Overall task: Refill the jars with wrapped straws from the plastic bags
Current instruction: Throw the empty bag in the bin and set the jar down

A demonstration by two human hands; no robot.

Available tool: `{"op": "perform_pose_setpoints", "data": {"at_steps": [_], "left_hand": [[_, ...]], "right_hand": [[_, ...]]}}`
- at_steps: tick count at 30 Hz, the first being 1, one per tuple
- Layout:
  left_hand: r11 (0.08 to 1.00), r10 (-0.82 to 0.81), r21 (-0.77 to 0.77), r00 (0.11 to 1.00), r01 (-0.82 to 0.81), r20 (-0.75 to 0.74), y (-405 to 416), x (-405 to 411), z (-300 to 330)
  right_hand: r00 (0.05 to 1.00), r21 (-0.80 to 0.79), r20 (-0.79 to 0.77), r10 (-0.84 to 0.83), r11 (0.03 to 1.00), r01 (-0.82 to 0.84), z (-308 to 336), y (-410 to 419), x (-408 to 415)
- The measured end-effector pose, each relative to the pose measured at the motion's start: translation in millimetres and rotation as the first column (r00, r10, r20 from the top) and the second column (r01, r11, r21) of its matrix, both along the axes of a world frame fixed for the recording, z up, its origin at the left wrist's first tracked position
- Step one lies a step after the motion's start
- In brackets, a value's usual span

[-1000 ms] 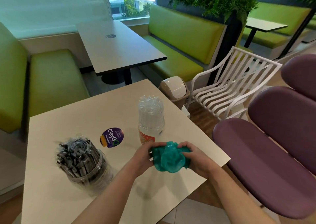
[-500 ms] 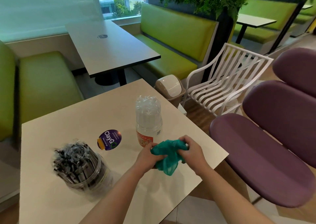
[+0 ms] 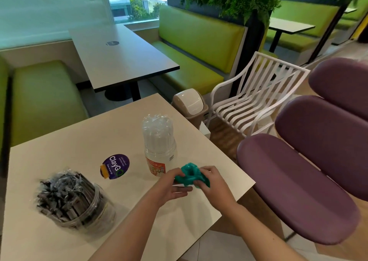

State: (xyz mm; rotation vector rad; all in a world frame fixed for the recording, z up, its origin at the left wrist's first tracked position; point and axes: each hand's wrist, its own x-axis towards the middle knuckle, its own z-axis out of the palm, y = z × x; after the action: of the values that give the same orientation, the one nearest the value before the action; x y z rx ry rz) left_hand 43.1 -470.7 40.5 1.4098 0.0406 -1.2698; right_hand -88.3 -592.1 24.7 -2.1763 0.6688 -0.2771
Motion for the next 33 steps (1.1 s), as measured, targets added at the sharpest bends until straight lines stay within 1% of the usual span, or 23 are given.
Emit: {"op": "perform_pose_setpoints", "data": {"at_steps": [3, 6, 7, 9, 11, 12, 15, 17, 20, 22, 24, 28, 31, 33], "left_hand": [[0.999, -0.041, 0.006, 0.999, 0.041, 0.013, -12, -3, 0], [0.996, -0.074, -0.042, 0.996, 0.076, 0.046, -30, -5, 3], [0.995, -0.060, -0.071, 0.997, 0.064, 0.054, -40, -7, 4], [0.993, 0.020, -0.114, 0.998, -0.014, 0.055, -59, -6, 9], [0.989, 0.101, -0.115, 0.994, -0.095, 0.049, -75, -1, 13], [0.988, 0.116, -0.108, 0.991, -0.108, 0.062, -81, 1, 16], [0.990, 0.122, -0.083, 0.987, -0.114, 0.100, -98, 7, 18], [0.982, 0.186, -0.061, 0.974, -0.180, 0.129, -109, 12, 18], [0.955, 0.296, -0.041, 0.940, -0.293, 0.172, -132, 26, 15], [0.937, 0.345, -0.017, 0.912, -0.350, 0.220, -148, 37, 13], [0.924, 0.371, -0.007, 0.893, -0.382, 0.256, -166, 55, 11], [0.900, 0.424, -0.024, 0.864, -0.435, 0.271, -198, 85, 5], [0.904, 0.419, -0.021, 0.874, -0.428, 0.247, -228, 106, -1], [0.906, 0.409, -0.002, 0.876, -0.423, 0.256, -245, 118, -2]], "right_hand": [[0.997, 0.100, 0.009, -0.071, 0.993, 0.070, 5, -21, 2], [0.992, 0.238, 0.016, -0.124, 0.964, 0.117, 13, -43, 5], [0.993, 0.252, 0.014, -0.118, 0.961, 0.111, 17, -54, 7], [0.996, 0.260, 0.001, -0.090, 0.962, 0.087, 26, -73, 12], [0.996, 0.284, -0.017, -0.085, 0.955, 0.086, 33, -88, 19], [0.997, 0.286, -0.024, -0.079, 0.955, 0.083, 35, -94, 22], [0.999, 0.252, -0.026, -0.048, 0.966, 0.053, 37, -110, 34], [0.998, 0.247, -0.010, -0.058, 0.967, 0.058, 38, -118, 43], [0.993, 0.254, 0.072, -0.098, 0.964, 0.077, 39, -129, 62], [0.990, 0.235, 0.109, -0.088, 0.970, 0.060, 39, -136, 75], [0.992, 0.166, 0.108, -0.062, 0.985, 0.044, 37, -146, 88], [0.992, -0.003, 0.088, 0.088, 0.996, -0.088, 33, -166, 112], [0.993, -0.121, 0.097, 0.070, 0.991, -0.058, 26, -193, 136], [0.993, -0.123, 0.109, 0.046, 0.992, -0.033, 20, -212, 154]]}}
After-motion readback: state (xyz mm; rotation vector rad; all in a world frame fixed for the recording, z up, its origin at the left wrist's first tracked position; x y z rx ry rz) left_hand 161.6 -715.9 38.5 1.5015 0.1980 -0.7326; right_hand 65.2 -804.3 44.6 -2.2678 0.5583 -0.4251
